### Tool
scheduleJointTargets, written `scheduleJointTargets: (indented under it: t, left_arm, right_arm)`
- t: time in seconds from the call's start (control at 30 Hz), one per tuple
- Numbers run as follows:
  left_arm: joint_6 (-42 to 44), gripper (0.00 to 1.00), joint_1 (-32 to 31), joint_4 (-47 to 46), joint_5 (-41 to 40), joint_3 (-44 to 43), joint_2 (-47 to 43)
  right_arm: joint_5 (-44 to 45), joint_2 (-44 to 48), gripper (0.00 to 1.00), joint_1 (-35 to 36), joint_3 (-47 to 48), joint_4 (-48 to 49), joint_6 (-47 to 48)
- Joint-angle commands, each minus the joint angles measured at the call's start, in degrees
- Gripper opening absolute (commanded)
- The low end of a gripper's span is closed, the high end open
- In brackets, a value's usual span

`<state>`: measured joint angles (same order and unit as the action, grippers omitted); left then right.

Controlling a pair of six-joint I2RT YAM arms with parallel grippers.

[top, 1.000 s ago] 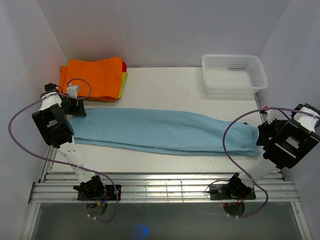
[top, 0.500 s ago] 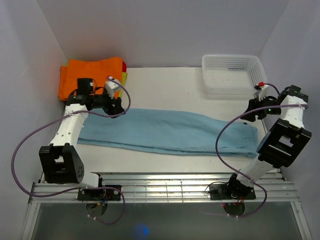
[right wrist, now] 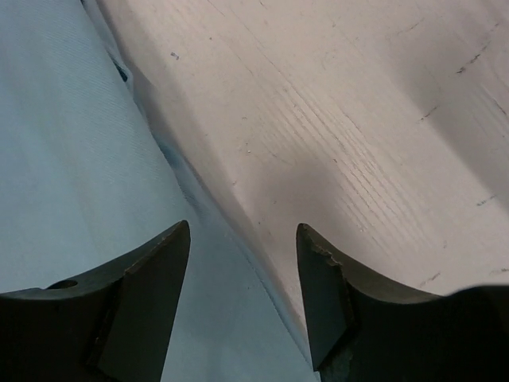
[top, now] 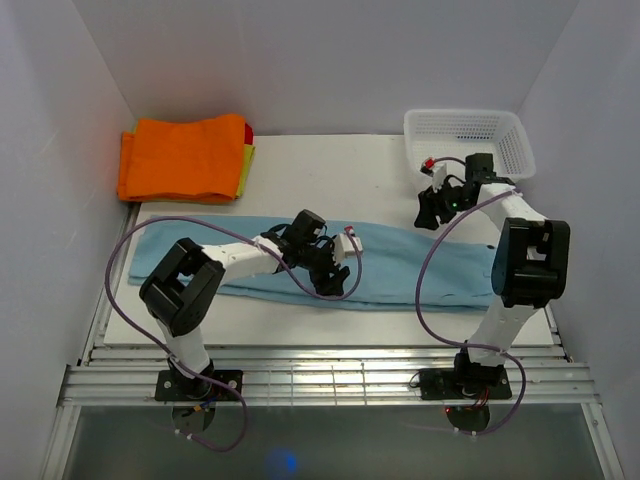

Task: Fold and stack the trousers
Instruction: Fold the trousers

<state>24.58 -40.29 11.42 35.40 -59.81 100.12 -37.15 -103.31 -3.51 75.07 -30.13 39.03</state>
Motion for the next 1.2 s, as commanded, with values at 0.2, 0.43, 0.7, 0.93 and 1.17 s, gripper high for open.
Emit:
scheduleJointTargets:
  t: [0.2, 0.43, 0.7, 0.93, 1.17]
  left_arm:
    - [-0.06, 0.69, -3.48, -3.69, -5.86, 11.46, -1.06]
    - [-4.01, 0.50, -3.74, 0.52, -6.93, 16.22, -3.96]
    - [-1.38, 0.30, -4.18, 6.85, -5.60, 18.59, -8.88]
    - [-1.37, 0.42, -5.50, 8.71, -4.99, 17.28, -7.74]
    - [-8.48, 0.67, -5.94, 7.92, -5.95, 13.68, -15.38]
  right_arm:
    - [8.75, -6.55, 0.65, 4.47, -4.66, 1.13, 8.69]
    - [13.67, -7.44, 0.19, 5.79, -7.48, 1.65, 13.45]
    - [14.30, -4.89, 0.08, 5.09, -2.83, 3.50, 7.29]
    - [13.24, -0.41, 0.44, 4.57, -2.64, -3.78, 8.26]
    - [13.24, 8.64, 0.68, -2.62, -1.42, -8.88, 1.43]
